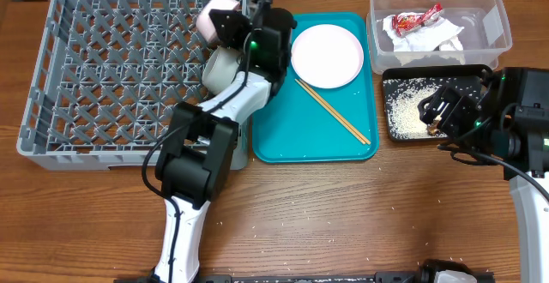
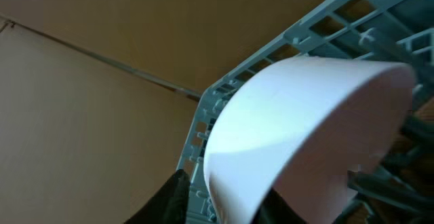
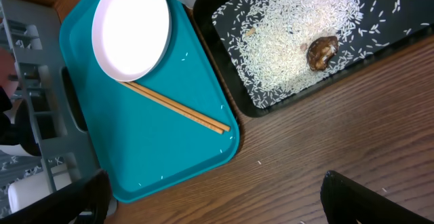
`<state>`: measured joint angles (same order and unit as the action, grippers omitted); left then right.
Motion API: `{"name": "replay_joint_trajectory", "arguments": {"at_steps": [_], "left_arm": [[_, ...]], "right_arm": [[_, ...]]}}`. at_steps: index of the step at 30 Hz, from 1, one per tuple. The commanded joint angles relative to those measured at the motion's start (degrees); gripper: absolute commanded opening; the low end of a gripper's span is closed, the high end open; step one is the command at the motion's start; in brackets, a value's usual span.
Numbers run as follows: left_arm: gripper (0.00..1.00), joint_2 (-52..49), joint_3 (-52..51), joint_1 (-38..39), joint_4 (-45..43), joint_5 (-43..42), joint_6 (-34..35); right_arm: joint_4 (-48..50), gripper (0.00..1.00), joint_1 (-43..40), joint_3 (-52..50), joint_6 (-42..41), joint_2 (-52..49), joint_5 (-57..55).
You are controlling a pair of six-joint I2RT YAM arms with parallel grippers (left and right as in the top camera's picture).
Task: Sort waste into correct bins and load items into the dishwasher
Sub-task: 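Lower the bowl upright in the rack and open the left gripper, then move the left gripper to the white plate on the teal tray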
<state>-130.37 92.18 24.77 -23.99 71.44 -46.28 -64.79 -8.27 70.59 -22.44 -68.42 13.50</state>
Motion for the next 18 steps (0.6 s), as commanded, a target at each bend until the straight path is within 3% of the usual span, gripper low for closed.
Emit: {"name": "replay_joint_trajectory", "arguments": {"at_steps": [1,11,18], "left_arm": [[0.41,-0.6,-0.1,0.3,-0.2,0.9,0.9],[0.68,-0.6,-0.1,0.8,0.0,-1.7,0.9],[0.75,0.0,0.3,2.2,0.1,-6.3,3.5]], "right_arm": [[0.1,1.00,-0.2,1.0,0.2,0.2,-0.4],[0.1,1.00,-0.2,1.0,0.2,0.2,-0.4],[0.1,1.00,-0.2,1.0,0.2,0.2,-0.4]]}}
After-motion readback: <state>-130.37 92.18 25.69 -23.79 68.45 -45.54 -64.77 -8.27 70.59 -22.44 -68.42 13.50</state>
